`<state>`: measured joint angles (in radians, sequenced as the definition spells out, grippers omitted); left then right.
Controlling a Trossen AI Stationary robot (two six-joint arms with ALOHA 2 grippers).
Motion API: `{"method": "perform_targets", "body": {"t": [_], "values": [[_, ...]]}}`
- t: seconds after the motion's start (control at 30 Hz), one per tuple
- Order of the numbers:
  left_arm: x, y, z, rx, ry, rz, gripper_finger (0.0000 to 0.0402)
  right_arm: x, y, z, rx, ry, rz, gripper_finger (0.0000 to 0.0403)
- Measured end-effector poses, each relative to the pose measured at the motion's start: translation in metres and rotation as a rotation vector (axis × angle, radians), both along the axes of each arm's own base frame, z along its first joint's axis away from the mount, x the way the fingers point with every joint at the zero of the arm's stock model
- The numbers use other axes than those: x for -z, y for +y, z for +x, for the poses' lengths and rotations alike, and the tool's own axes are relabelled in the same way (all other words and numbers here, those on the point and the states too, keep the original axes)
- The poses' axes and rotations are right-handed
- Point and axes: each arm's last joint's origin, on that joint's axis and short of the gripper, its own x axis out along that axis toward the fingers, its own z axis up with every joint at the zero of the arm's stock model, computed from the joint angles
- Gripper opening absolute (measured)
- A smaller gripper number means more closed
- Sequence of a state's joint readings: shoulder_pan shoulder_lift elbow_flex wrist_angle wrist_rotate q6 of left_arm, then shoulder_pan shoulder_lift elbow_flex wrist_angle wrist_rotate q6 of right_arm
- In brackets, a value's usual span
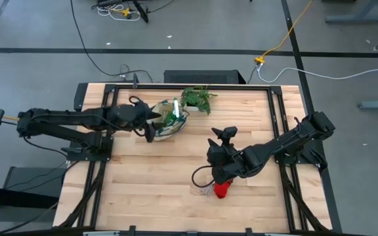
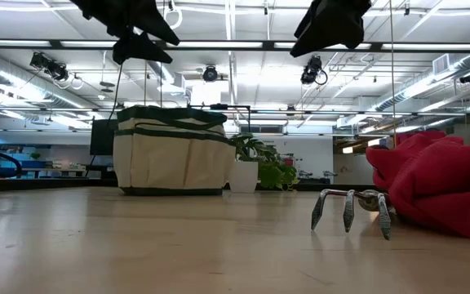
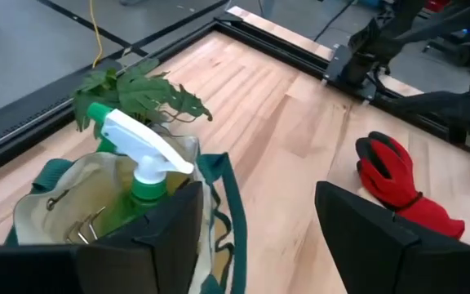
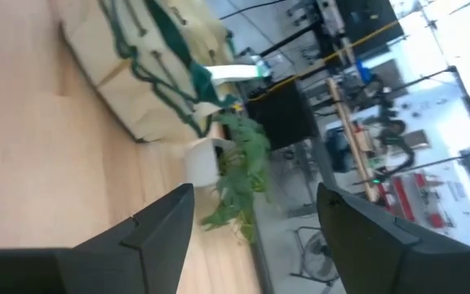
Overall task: Pick & Place Garden tools in Gardening bag
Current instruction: Put the red gloves into the gardening bag
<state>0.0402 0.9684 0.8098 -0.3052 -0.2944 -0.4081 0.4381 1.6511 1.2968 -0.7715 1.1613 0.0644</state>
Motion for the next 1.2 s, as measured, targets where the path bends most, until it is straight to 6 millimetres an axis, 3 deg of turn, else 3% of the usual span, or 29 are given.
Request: {"method": "perform_targets", "body": {"t": [0.23,0.43,0.8,1.2], "values": [[0.000,-0.002,0.000,-0.019,-0.002,0.019,0.0243,0.004,0.009,-0.002,-0.071,0.030,0.192,0.0261],[0.000,-0.002,0.000,-0.024,0.001,0.030,0.0243,0.012,0.024,-0.012,-0.085,0.076,0.483,0.0261],[0.000,-0.002,0.000,-0.016,0.009,0.046,0.0243,0.013,0.044,-0.046,0.252,0.036,0.943,0.0261],[0.000,-0.002,0.000,-0.015,0.010,0.047,0.0243,0.004,0.073,-0.089,0.593,-0.172,1.153,0.0261]]}}
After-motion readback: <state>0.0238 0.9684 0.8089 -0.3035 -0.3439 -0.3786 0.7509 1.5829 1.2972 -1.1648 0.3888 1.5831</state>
